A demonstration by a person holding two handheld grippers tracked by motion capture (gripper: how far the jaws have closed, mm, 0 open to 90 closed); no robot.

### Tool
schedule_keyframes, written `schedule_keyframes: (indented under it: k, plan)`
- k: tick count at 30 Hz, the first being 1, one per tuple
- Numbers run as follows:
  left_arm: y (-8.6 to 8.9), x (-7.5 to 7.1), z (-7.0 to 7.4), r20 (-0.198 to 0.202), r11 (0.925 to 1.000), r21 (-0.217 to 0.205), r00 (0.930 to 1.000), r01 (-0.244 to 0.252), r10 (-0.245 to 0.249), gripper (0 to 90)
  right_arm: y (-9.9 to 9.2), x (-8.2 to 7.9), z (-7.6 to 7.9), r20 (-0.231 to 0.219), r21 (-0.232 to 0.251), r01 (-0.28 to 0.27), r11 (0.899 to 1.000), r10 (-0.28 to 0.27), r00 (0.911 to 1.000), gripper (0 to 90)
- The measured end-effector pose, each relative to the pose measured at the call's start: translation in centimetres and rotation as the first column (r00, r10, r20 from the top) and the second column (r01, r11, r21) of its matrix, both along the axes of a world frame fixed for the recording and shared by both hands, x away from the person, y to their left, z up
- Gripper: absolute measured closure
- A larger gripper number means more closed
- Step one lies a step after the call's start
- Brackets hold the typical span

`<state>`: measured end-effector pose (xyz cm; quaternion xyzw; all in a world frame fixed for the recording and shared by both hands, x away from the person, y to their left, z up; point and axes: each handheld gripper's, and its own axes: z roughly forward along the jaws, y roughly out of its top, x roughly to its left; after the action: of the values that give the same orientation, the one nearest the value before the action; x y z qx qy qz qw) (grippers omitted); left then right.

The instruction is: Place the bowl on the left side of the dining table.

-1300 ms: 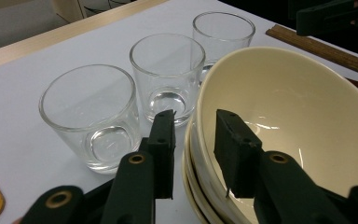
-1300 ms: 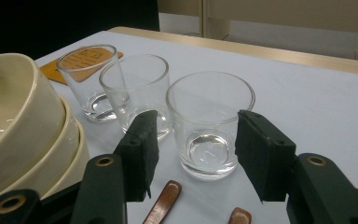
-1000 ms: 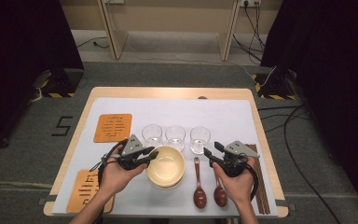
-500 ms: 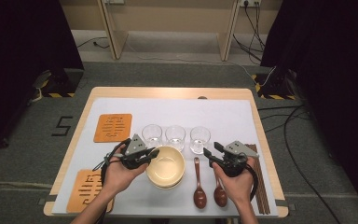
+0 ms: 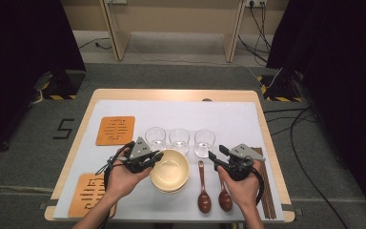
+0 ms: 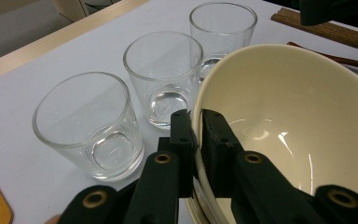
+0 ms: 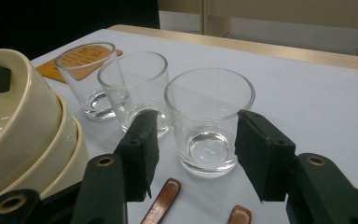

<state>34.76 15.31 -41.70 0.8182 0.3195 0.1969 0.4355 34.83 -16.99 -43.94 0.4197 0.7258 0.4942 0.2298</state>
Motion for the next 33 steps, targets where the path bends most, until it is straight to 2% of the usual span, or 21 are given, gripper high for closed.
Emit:
schedule_keyframes:
  k: [5,8,13,24,33]
  plan:
    - [0.1,0.1,-0.1,-0.001,0.9999,-0.008,1.0000,0.008,-0.008,81.9,0.0,0.0,-0.1,-0.011,0.005,0.000,1.000,0.000,0.9999,49.5]
    - [0.1,0.1,-0.1,0.003,0.9998,0.008,0.9998,0.018,-0.018,82.0,0.0,0.1,-0.2,-0.013,0.008,-0.004,1.000,0.004,0.9999,49.5]
    - [0.0,0.1,-0.1,0.012,0.9999,0.011,0.9998,0.014,-0.014,82.7,0.0,0.1,-0.2,-0.018,0.007,-0.007,1.000,0.007,0.9998,49.5]
    - [0.4,-0.8,0.8,0.099,0.9992,0.008,0.9943,0.038,-0.039,82.4,-0.2,0.1,-0.1,-0.017,0.016,-0.003,1.000,0.003,0.9999,49.5]
    - [1.2,-1.4,2.0,0.154,0.9986,-0.035,0.9876,0.038,-0.032,82.4,-0.1,0.1,-0.1,-0.014,0.018,-0.003,1.000,0.003,0.9999,49.6]
